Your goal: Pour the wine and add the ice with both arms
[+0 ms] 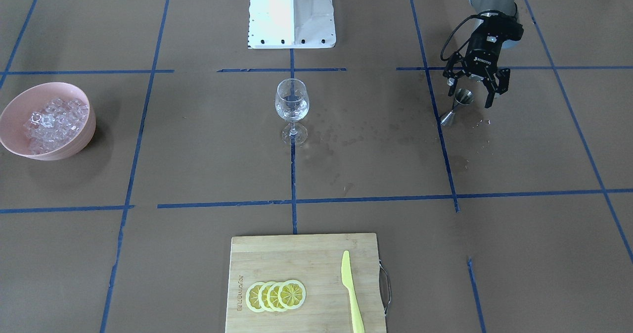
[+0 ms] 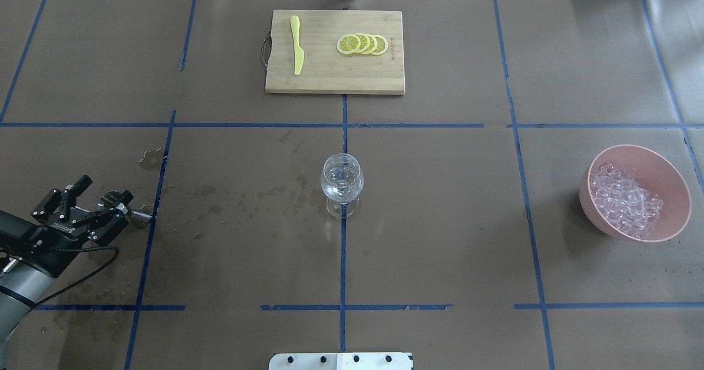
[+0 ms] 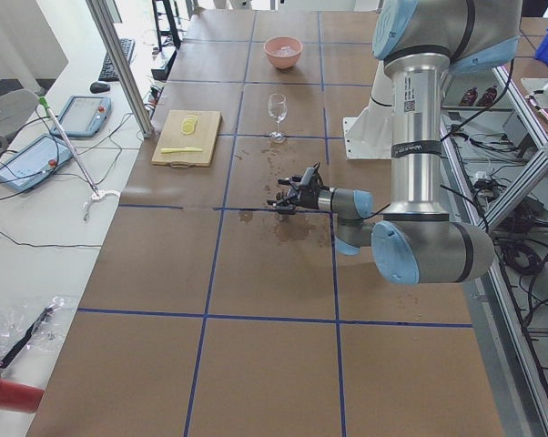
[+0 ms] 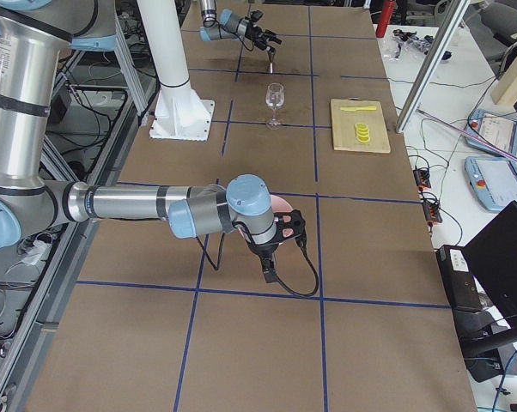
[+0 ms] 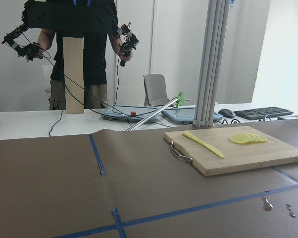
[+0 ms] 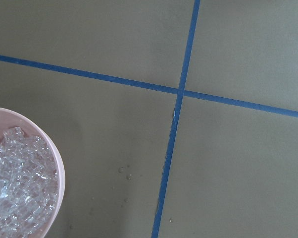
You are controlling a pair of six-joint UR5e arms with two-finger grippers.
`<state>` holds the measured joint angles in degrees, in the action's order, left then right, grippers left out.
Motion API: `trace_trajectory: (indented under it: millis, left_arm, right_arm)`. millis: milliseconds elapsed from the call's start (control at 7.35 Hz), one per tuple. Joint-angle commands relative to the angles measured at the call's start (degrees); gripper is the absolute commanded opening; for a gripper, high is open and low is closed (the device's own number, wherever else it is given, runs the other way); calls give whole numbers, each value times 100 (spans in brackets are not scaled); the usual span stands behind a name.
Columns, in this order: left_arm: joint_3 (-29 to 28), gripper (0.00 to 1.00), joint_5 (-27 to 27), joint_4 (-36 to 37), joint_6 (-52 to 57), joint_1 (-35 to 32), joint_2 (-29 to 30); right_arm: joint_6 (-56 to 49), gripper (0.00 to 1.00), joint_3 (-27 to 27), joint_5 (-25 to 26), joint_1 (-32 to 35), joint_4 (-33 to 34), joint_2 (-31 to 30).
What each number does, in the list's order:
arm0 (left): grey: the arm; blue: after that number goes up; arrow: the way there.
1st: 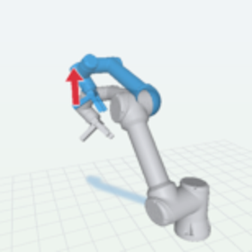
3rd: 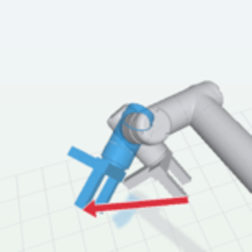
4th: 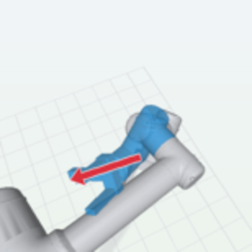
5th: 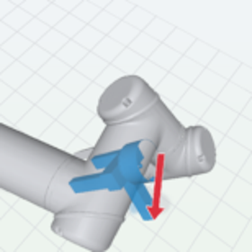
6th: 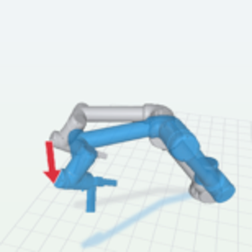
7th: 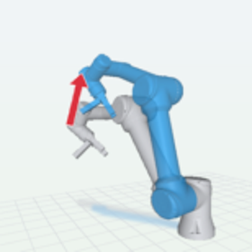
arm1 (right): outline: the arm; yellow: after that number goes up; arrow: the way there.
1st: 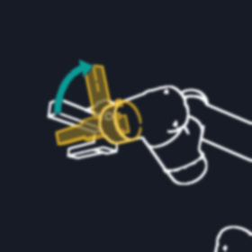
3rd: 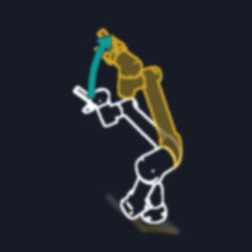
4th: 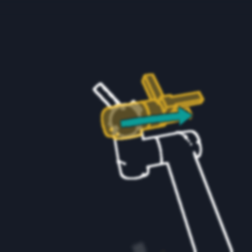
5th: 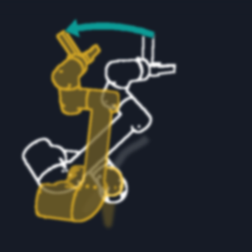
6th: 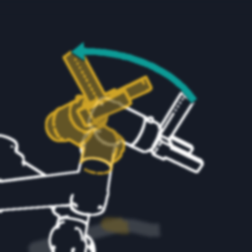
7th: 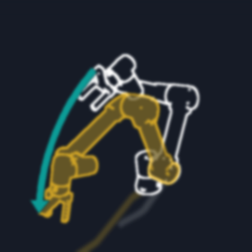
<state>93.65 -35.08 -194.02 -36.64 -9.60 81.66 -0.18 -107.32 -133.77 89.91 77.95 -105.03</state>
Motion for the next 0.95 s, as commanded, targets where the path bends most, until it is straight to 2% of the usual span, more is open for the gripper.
trace_trajectory:
  millis: [0, 136, 272, 544, 816]
  left_arm:
    - [320, 100, -374, -145, 813, -128, -44]
    - [312, 100, -882, -76, 851, -582, -62]
    - [303, 100, -1618, 90, 921, -1161, -71]
    - [303, 100, -3277, 1185, 1001, -2504, 16]
    - [303, 100, -4826, 2371, 1684, -3972, 296]
  right_arm:
    - [0, 100, 18, 0, 0, 1, 9]
    - [0, 100, 18, 0, 0, 1, 9]
    - [-8, 100, 18, 0, 0, 1, 9]
    - [0, 100, 9, 0, 0, 1, 17]
    - [-8, 100, 9, 0, 0, 1, 18]
